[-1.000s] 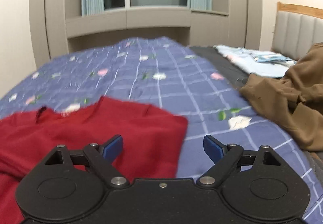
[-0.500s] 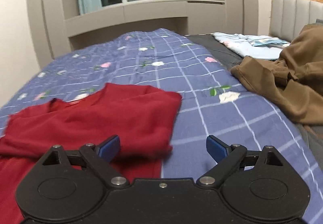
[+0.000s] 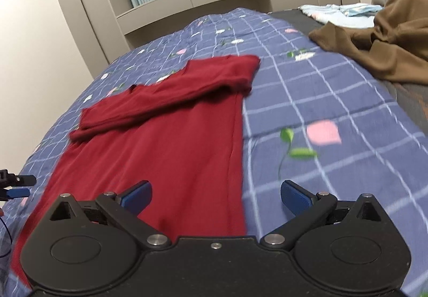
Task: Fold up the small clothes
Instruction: 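Release the sweater with both tools and move them to its hem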
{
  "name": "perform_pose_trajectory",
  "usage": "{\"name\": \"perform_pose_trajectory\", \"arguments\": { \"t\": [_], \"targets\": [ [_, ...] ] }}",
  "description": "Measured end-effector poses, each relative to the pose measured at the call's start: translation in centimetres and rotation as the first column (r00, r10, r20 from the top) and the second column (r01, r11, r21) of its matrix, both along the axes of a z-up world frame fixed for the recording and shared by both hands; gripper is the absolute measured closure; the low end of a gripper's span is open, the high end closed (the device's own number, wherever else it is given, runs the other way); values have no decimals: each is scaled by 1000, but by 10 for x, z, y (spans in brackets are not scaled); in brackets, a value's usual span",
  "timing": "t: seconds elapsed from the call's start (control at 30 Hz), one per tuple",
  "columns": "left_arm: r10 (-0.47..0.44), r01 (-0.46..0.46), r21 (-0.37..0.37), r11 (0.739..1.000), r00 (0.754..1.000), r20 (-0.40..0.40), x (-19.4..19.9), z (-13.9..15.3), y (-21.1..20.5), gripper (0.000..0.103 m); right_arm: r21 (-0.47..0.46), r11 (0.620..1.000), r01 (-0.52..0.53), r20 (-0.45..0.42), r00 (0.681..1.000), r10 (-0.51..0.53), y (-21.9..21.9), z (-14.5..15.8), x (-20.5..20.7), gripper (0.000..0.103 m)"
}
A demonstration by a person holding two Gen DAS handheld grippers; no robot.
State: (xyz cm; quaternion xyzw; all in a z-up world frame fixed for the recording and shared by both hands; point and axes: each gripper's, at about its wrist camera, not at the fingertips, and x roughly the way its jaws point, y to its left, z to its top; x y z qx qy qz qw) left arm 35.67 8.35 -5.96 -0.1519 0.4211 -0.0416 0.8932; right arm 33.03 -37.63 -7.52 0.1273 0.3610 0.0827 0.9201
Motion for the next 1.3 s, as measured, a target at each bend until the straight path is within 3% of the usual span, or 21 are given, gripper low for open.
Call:
{"name": "perform_pose_trajectory", "arguments": {
  "t": [0.2, 0.27, 0.33, 0.37, 0.43, 0.57, 0.67, 0.7, 0.73, 0.77, 0.87, 1.1, 1.3],
  "targets": [
    [-19, 17, -37, 999, 998, -63, -45, -10, -3, 3, 25, 999, -22, -49, 999, 24, 1, -1, -35, 1],
    [-25, 22, -43, 999, 998, -64, -60, -11, -3, 8, 66, 998, -8, -68, 998, 12, -2, -4, -47, 1],
    [-29, 27, -28, 999, 997, -67, -72, -11, -5, 23, 97, 995, 5, -82, 997, 2, -4, -6, -57, 6],
    [-27, 26, -14, 1000, 998, -65, -79, -9, -5, 28, 103, 995, 5, -82, 997, 4, -4, -6, -61, 12],
    [-17, 17, -8, 1000, 997, -72, -89, -8, -5, 46, 99, 995, 8, -81, 997, 0, 0, -5, -69, 21],
    [-23, 18, -58, 998, 995, -92, -102, -4, -3, 52, 93, 995, 23, -77, 997, -16, 4, -3, -83, 46],
    [-40, 38, -28, 999, 993, -110, -106, -6, -12, 64, 98, 994, 40, -78, 996, -33, 4, -4, -87, 65],
    [-37, 37, -3, 999, 992, -121, -106, -7, -15, 78, 98, 994, 50, -81, 996, -42, 3, -4, -88, 80],
    [-33, 35, 16, 999, 991, -130, -107, -8, -17, 89, 101, 994, 52, -81, 996, -43, 3, -4, -89, 87],
    [-33, 35, 10, 999, 991, -131, -108, -7, -17, 94, 100, 994, 54, -78, 996, -46, 3, -3, -91, 95],
    [-31, 31, -8, 999, 993, -117, -111, 0, -17, 100, 91, 993, 69, -52, 997, -65, -2, 5, -95, 97],
    [-50, 50, 26, 998, 999, -20, -127, 41, -15, 102, 113, 990, 88, 13, 996, -90, -24, 40, -109, 98],
    [-71, 71, 13, 997, 997, 9, -153, 58, -17, 102, 89, 994, 64, 27, 997, -66, -21, 60, -132, 99]
  ]
}}
